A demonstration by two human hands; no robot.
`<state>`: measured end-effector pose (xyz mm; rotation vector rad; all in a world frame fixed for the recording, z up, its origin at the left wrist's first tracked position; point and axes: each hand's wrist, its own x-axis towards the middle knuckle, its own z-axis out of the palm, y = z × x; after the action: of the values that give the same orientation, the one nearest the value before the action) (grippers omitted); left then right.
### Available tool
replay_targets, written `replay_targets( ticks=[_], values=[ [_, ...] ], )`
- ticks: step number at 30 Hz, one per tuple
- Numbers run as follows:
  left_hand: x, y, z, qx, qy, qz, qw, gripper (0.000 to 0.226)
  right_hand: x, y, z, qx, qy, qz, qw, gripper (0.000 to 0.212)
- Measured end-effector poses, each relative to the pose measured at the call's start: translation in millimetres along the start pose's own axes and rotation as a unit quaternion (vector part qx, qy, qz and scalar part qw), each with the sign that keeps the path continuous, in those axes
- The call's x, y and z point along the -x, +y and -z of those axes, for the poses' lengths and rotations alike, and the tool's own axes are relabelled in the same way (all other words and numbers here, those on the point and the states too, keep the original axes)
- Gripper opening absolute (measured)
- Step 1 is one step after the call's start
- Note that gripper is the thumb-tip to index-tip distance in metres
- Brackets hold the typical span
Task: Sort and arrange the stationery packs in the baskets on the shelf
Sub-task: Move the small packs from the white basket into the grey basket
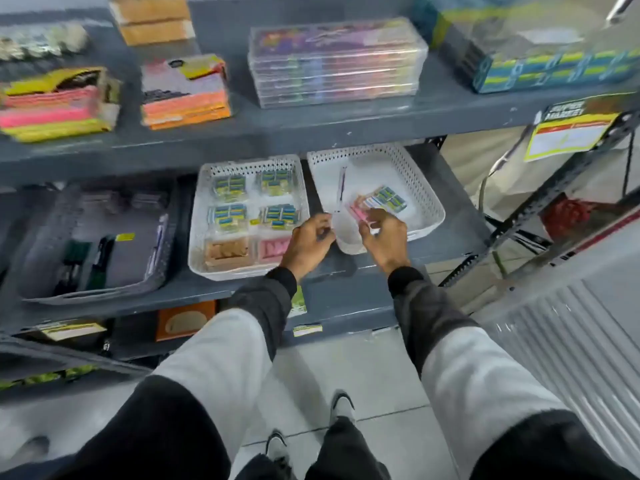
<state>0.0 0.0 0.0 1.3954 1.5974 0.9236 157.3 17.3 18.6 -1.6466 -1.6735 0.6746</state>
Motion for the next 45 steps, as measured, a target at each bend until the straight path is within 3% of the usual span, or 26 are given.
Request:
replay_targets(
  ticks=[6,9,11,15,17,22,31,35,40,45],
  values=[
    [-61.4,14.2,-43.8,-0.013,0.032,0.016,0.999,0.03,-59.3,34.3,5.9,0.043,-0.036,-0.028,0.998,0.029],
    [-85.7,26.0,-64.0,-0.024,0.035,0.034,0.999,0.028,-82.4,54.3,-0.7,0.087,-0.071,-0.063,0.992,0.059],
    [-97.2,31.5,-71.2,-0.088,0.016,0.018,0.996,0.033,-95.0,68.7,-9.9,0.12,-0.095,-0.074,0.985,0.067],
    [-119.7,23.4,-75.4,-0.227,-0.067,-0.01,0.971,0.058,-97.0,64.7,-6.4,0.129,-0.114,-0.07,0.983,0.06],
    [-124.4,22.7,-73.0,-0.261,-0.083,-0.026,0.961,0.058,-94.7,58.3,-2.1,0.116,-0.111,-0.044,0.986,0.049],
    [-109.4,35.2,-58.2,-0.184,-0.026,-0.086,0.979,0.056,-90.7,43.8,14.1,0.113,-0.096,0.019,0.989,0.041],
    [-47.7,-10.0,108.5,-0.095,0.18,-0.078,0.976,0.05,-68.6,-91.1,-82.1,0.071,-0.126,0.204,0.968,0.039],
    [-13.3,-50.6,193.1,-0.08,0.261,-0.033,0.961,0.04,-44.7,-163.1,-153.3,0.027,-0.18,0.235,0.955,0.035],
    [14.9,-124.4,265.0,0.012,0.279,-0.025,0.96,0.041,-26.5,-217.4,-238.3,0.021,-0.24,0.267,0.933,0.038],
    [26.1,-178.6,300.5,-0.025,0.315,0.021,0.949,0.054,-32.0,-242.7,-310.8,0.043,-0.265,0.257,0.928,0.033]
  ],
)
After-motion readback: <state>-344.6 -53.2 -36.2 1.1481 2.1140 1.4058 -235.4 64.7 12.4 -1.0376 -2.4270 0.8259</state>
